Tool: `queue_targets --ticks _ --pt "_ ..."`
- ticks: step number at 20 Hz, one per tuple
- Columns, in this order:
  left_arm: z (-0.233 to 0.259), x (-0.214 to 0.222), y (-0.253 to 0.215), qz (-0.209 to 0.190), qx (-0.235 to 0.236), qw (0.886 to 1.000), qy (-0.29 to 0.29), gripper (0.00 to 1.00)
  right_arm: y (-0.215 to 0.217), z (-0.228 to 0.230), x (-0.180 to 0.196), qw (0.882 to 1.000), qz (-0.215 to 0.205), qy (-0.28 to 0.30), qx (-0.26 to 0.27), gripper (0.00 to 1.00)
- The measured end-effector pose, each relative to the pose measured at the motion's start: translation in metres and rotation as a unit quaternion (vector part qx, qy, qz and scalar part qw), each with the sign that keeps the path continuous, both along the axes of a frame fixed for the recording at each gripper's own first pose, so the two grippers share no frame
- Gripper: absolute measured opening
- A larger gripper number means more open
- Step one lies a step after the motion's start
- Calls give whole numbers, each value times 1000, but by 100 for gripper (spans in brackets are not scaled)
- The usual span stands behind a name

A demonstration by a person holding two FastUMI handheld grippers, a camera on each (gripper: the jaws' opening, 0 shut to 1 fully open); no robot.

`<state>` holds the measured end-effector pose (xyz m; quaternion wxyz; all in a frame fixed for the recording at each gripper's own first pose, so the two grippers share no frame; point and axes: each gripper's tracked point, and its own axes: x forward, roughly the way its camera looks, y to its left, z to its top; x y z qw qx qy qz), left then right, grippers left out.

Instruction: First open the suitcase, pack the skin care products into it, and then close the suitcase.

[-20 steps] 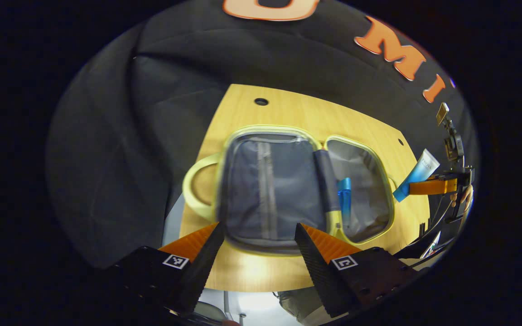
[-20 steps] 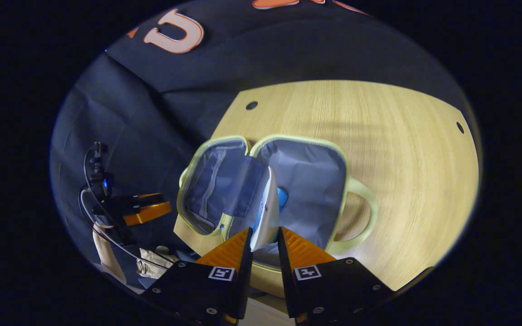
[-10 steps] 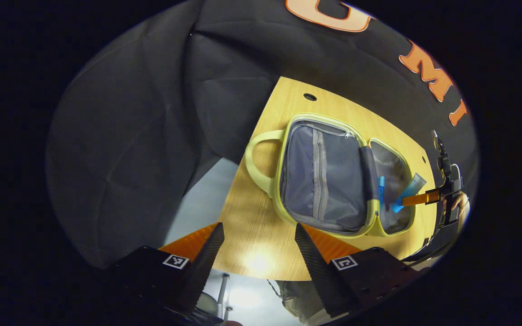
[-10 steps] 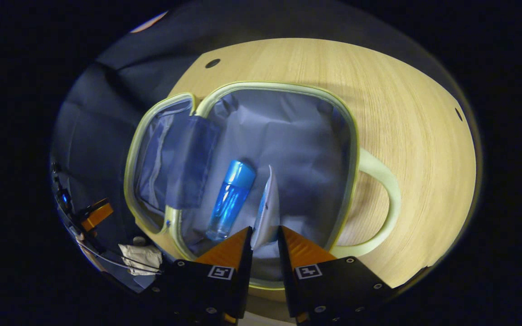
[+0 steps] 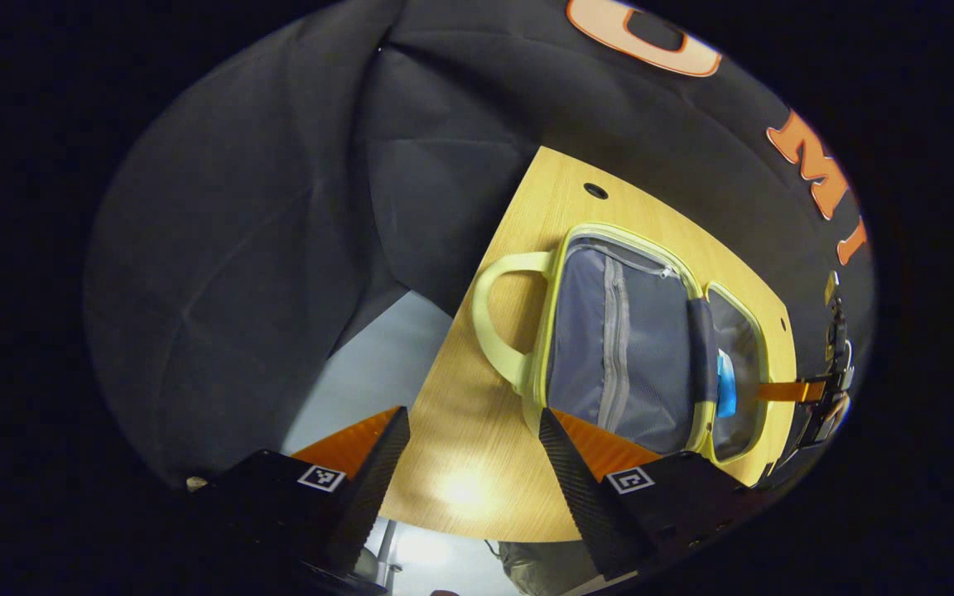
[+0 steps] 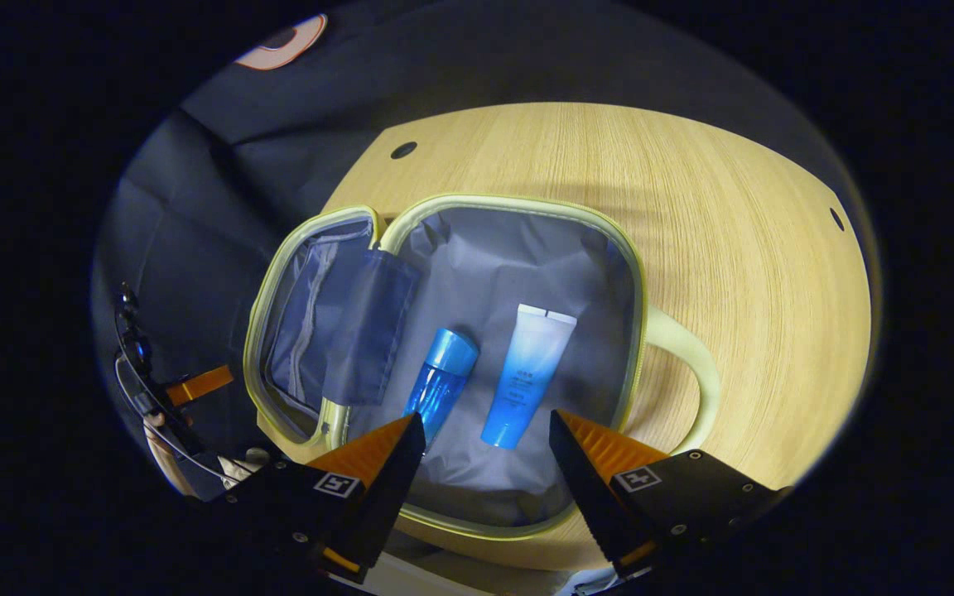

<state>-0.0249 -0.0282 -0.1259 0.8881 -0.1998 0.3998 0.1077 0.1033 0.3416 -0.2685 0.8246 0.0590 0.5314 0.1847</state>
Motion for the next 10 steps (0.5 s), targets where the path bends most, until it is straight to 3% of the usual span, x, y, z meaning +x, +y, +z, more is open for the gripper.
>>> queue_targets --ticks 5,10 --pt "-10 34 22 12 -37 999 -27 98 5 12 -2 1000 -8 -14 12 96" --pt "-15 78 21 24 -147 986 -77 98 9 27 -1 999 -23 -23 34 95"
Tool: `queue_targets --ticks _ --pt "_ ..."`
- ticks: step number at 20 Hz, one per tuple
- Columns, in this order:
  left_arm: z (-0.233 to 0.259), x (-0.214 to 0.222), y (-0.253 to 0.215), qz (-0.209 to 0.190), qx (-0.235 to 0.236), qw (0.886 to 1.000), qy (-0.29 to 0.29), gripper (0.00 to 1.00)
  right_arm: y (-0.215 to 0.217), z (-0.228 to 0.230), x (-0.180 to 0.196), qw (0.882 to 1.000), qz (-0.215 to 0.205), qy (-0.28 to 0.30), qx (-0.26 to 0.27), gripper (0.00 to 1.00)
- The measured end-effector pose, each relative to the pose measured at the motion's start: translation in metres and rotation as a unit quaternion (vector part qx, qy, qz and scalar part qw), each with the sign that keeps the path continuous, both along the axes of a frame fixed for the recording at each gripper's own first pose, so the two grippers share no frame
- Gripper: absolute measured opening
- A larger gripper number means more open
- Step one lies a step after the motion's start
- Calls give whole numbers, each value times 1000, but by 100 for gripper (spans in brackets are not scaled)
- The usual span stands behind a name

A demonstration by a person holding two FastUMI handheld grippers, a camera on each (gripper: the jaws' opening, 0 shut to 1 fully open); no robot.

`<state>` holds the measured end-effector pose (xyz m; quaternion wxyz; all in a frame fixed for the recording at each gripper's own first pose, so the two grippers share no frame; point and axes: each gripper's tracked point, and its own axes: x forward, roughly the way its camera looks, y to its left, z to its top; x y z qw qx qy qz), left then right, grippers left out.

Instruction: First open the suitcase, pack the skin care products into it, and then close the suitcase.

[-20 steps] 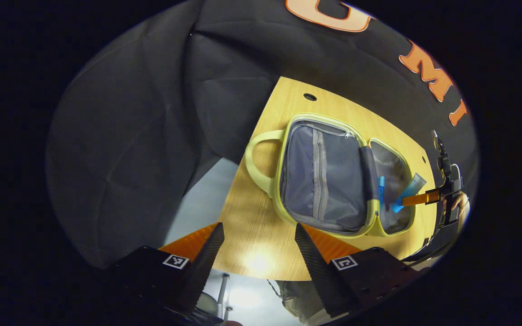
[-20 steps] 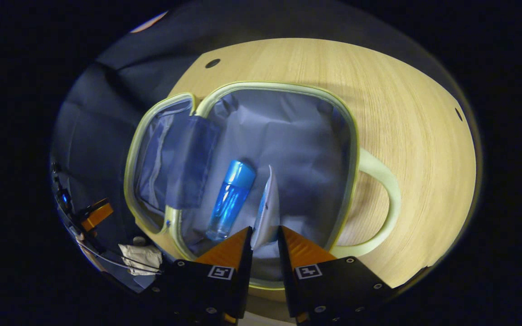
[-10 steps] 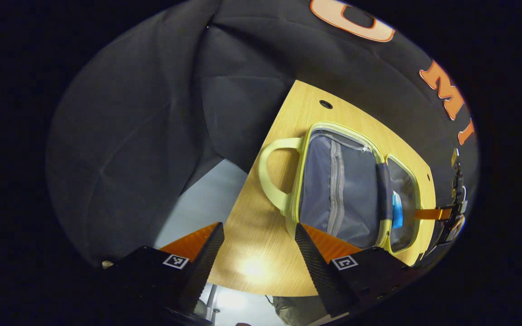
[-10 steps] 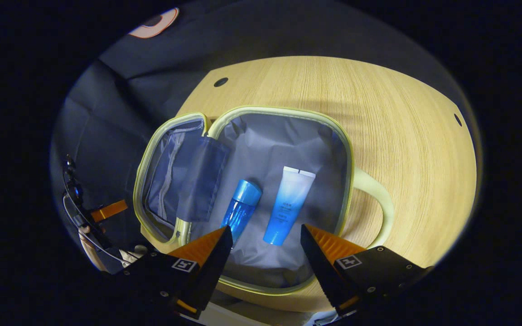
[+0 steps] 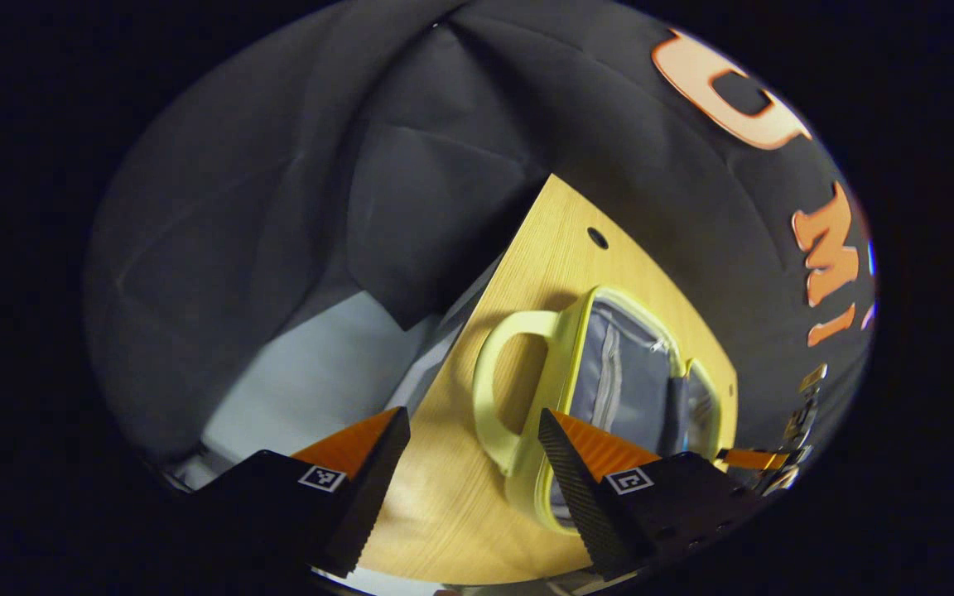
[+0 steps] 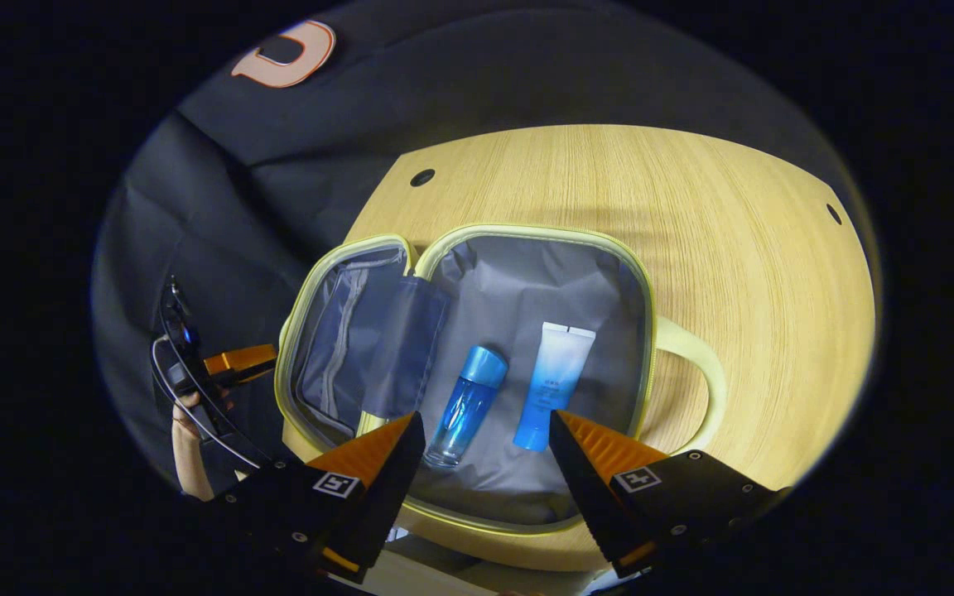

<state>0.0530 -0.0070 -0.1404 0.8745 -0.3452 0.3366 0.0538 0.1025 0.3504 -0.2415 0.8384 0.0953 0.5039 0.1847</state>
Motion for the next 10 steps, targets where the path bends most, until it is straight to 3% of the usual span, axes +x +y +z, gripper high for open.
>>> queue_targets --ticks 8,10 --pt "-36 30 4 3 -53 999 11 97 -11 6 4 1000 -28 -9 -2 96" --pt "-44 32 9 7 -50 998 24 91 -17 6 4 999 -33 -13 -3 96"
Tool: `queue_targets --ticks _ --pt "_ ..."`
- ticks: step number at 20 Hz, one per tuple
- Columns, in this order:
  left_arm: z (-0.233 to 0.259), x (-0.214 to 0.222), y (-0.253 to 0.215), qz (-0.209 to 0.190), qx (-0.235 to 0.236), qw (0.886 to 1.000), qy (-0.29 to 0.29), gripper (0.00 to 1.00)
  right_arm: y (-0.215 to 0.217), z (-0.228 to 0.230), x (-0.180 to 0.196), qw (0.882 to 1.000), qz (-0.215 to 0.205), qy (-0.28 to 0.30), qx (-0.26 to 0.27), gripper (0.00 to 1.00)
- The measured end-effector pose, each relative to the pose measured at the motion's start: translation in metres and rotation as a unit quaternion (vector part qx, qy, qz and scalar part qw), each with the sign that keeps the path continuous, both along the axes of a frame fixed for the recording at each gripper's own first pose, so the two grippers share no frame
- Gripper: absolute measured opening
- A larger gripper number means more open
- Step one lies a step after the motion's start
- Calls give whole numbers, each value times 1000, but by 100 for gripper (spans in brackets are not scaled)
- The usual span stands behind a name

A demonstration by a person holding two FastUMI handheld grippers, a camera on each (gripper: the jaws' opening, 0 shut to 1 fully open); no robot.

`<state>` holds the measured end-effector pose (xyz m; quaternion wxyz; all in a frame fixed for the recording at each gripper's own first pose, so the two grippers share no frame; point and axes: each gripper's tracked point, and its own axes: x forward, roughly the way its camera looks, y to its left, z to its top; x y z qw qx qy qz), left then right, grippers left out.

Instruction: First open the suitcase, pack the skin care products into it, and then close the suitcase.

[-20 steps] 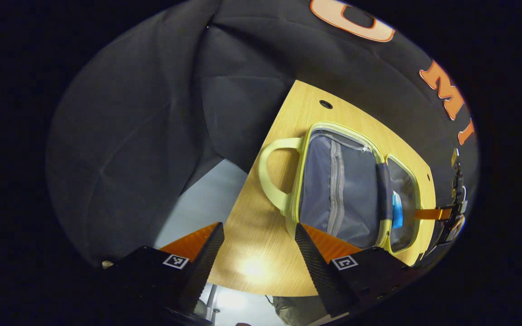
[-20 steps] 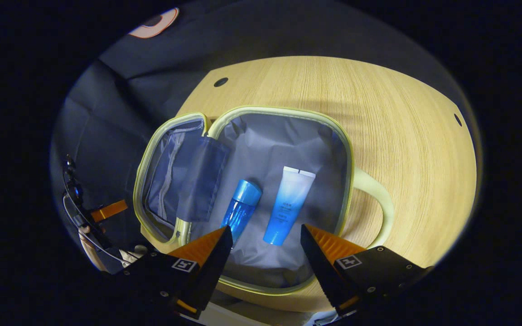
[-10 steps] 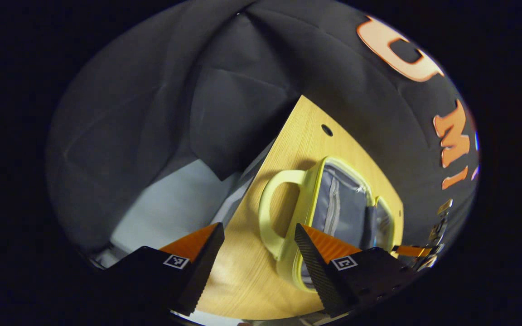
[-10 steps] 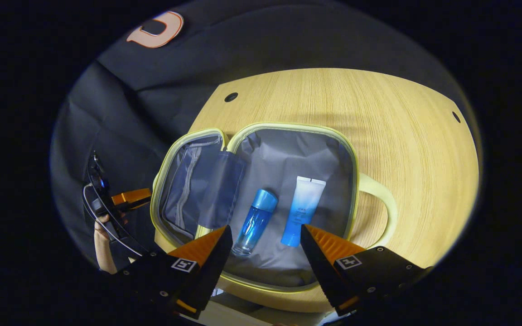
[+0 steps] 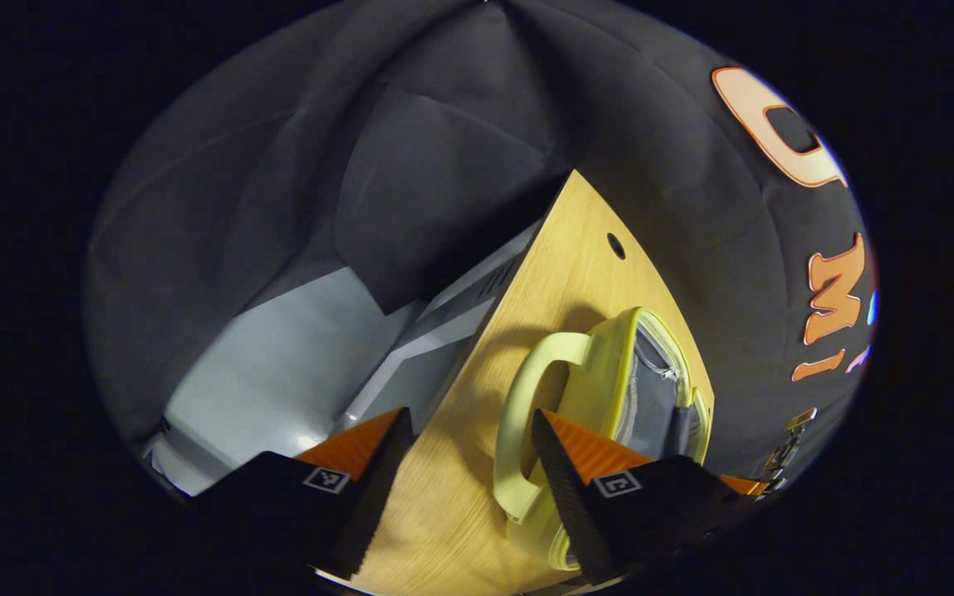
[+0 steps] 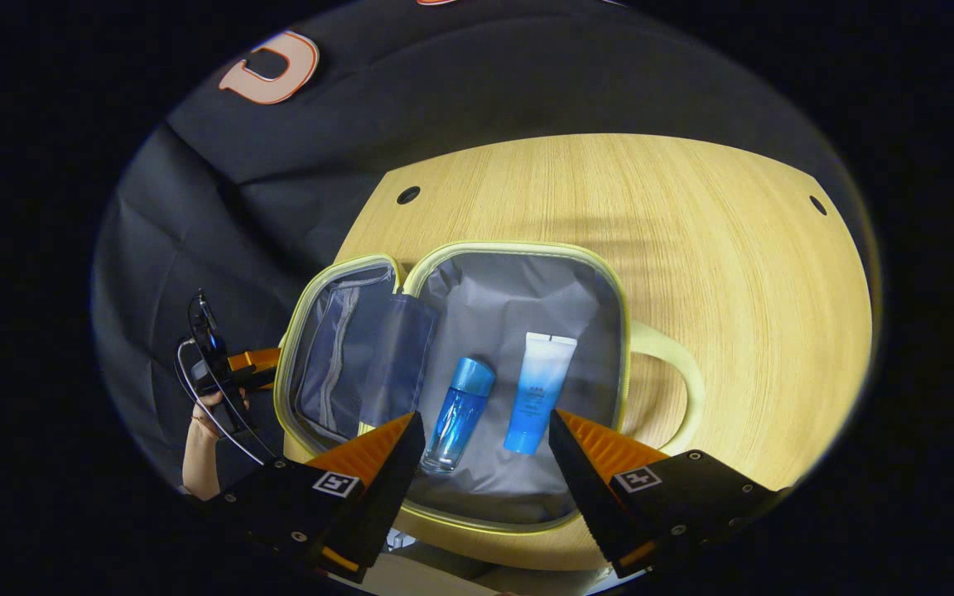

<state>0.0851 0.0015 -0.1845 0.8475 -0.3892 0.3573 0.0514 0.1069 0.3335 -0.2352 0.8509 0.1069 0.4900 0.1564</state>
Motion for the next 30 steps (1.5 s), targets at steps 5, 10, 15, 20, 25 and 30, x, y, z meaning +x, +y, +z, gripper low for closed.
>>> queue_targets --ticks 5,10,15,20,25,30 --pt "10 -4 -1 -3 5 1000 2 76 -8 -4 -3 1000 -19 6 13 96" --pt "34 5 -26 -29 -10 999 -22 61 -20 -4 -4 1000 -26 5 11 96" --pt "26 10 -24 11 -36 999 -21 12 -20 2 -2 999 -33 1 26 96" --pt "57 -4 -30 7 -10 1000 -26 5 -33 13 3 998 -43 -31 19 96" --pt "130 -13 -46 -6 46 997 -62 5 -63 36 11 995 -56 -80 3 96" --pt "217 -27 -93 -7 94 990 -103 4 -114 78 12 986 -56 -154 -22 96"
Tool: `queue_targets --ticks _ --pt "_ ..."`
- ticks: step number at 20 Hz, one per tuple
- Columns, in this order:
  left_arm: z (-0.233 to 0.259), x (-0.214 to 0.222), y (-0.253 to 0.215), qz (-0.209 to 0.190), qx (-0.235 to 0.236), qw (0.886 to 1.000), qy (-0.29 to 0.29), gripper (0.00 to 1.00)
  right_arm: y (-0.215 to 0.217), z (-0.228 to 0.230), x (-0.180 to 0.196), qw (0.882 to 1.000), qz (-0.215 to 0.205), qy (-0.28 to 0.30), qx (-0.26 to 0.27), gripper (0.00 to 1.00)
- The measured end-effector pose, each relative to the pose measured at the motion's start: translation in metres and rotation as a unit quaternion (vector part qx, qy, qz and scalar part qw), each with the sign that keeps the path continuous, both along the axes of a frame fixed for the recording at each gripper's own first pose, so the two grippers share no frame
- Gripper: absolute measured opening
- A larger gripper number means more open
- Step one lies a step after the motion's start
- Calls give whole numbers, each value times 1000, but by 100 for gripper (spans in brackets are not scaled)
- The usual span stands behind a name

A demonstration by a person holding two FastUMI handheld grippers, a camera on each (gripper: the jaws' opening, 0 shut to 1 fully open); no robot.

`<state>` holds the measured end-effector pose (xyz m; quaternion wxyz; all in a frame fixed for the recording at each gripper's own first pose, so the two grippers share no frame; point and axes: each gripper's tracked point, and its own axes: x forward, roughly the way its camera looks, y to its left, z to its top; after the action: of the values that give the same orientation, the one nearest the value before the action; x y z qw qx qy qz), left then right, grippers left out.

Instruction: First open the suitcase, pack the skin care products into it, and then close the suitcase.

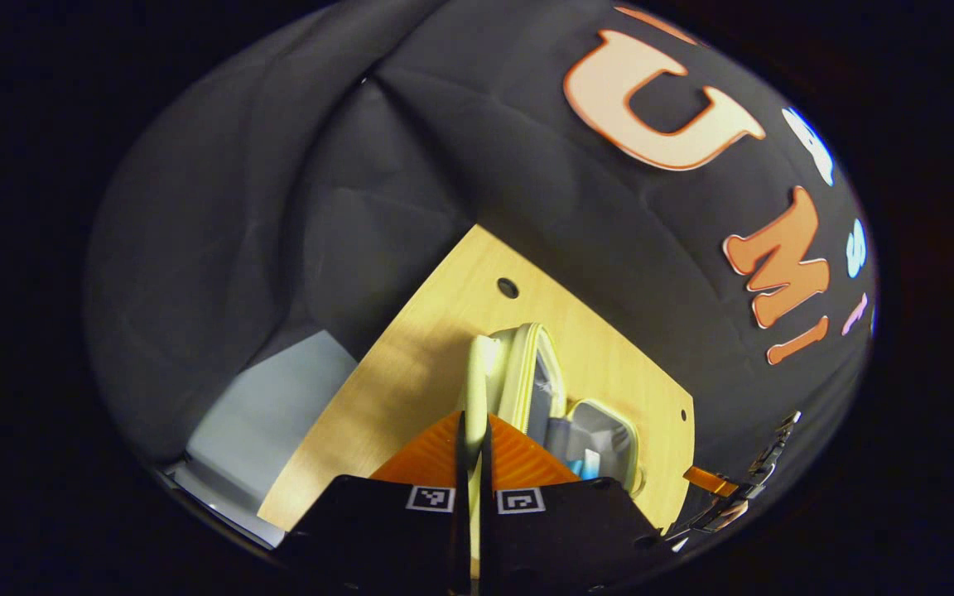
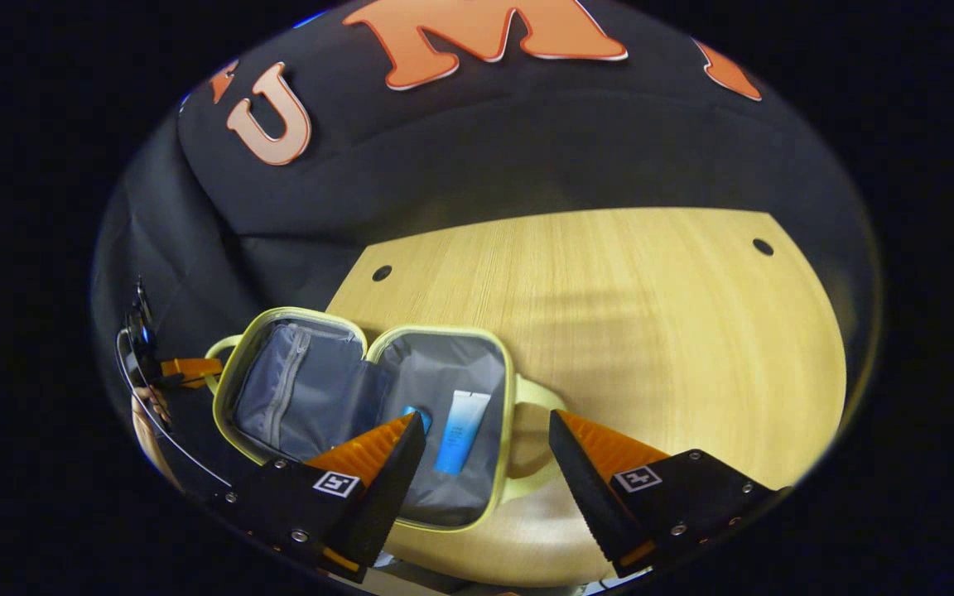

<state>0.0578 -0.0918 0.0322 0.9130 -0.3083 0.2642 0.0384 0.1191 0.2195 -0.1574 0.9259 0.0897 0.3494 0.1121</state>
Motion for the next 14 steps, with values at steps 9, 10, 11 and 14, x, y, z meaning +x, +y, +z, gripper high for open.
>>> queue_targets --ticks 9,10,11,14 --pt "84 -6 -119 -15 165 986 -21 5 -105 59 -6 993 -22 -108 -33 96" --pt "91 -7 -133 -18 167 985 -26 5 -115 60 -6 993 -24 -111 -31 96" --pt "96 -9 -151 -25 172 984 -31 5 -125 60 -7 992 -27 -116 -33 96" --pt "106 -7 -193 -48 192 980 -34 4 -153 63 -14 991 -35 -125 -38 96"
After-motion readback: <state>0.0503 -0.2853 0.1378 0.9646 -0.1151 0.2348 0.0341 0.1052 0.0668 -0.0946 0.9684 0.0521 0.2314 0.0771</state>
